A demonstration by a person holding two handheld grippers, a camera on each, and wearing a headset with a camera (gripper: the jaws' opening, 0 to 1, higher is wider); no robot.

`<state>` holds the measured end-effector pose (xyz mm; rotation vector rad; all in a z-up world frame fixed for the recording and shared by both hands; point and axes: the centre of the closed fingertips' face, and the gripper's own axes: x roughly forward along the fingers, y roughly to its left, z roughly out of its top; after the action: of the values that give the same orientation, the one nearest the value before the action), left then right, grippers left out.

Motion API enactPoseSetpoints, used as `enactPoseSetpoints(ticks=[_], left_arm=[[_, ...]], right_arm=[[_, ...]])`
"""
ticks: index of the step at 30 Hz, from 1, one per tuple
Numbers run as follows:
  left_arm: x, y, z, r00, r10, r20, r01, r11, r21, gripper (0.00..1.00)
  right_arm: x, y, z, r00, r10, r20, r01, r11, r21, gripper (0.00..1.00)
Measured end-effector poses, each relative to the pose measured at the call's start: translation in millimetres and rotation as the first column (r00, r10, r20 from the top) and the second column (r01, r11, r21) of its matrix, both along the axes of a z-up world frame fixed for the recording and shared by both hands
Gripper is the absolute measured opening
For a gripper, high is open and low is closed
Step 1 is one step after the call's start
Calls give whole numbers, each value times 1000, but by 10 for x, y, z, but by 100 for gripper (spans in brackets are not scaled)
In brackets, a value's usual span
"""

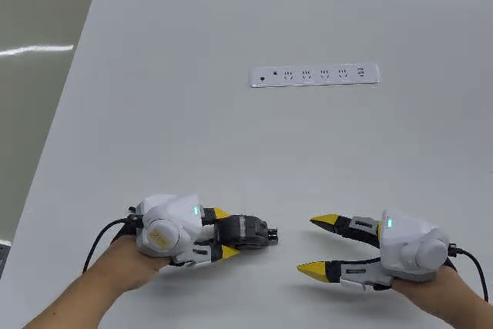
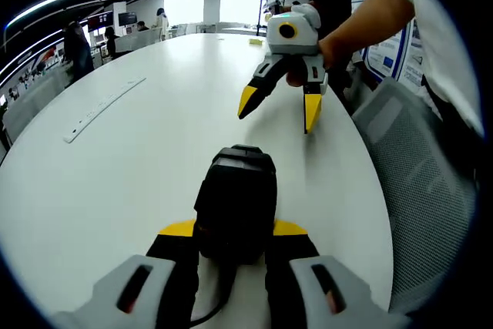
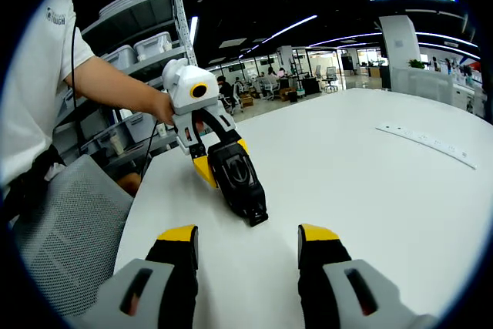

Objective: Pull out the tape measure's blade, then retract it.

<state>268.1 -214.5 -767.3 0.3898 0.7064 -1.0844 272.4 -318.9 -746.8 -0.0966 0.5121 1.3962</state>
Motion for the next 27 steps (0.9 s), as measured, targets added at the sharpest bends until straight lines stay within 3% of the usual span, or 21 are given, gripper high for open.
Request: enactPoseSetpoints(ticks=[27], left_arm=[[-6,0,-6,1000,0,-11,1,1000,10,29]], right_arm=[[64,350,-220,998,70,9,-70,998,1,47]])
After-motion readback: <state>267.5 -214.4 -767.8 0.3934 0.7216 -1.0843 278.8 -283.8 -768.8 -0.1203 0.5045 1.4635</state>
